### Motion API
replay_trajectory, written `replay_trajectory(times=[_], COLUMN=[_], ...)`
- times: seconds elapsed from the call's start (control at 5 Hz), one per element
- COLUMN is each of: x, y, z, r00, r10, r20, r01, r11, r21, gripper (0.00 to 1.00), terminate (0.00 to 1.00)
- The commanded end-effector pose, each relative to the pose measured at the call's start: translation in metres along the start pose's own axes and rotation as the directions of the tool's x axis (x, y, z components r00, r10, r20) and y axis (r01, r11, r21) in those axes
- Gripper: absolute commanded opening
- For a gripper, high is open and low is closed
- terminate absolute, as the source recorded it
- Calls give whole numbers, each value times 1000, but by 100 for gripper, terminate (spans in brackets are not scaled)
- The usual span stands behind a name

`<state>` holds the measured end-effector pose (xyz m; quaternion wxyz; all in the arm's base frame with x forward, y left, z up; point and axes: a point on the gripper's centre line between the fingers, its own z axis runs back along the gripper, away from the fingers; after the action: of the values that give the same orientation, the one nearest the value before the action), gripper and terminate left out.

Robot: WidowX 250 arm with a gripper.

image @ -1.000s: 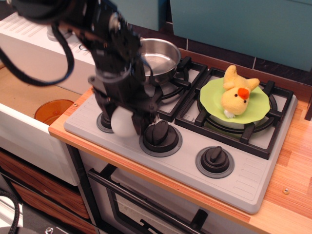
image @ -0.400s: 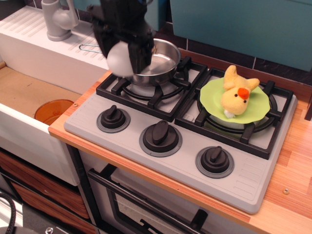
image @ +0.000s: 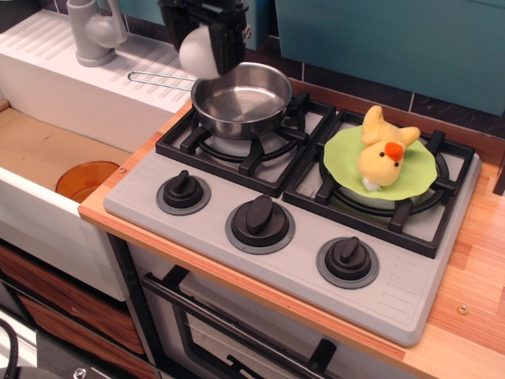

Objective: Put stuffedduck on plate and egg in pot or pan on stove

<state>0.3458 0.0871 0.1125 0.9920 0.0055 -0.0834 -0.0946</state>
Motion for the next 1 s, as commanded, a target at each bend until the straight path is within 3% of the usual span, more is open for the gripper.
replay_trajectory(times=[0.0,0.2,0.8], x=[34,35,24], y=[10,3,-17], z=[-2,-9,2], r00=[997,997,999], r10=[-28,-17,10], r20=[73,80,51], r01=[27,15,-12], r11=[1000,1000,1000], r21=[12,23,26], gripper=[0,100,100], terminate=[0,0,0])
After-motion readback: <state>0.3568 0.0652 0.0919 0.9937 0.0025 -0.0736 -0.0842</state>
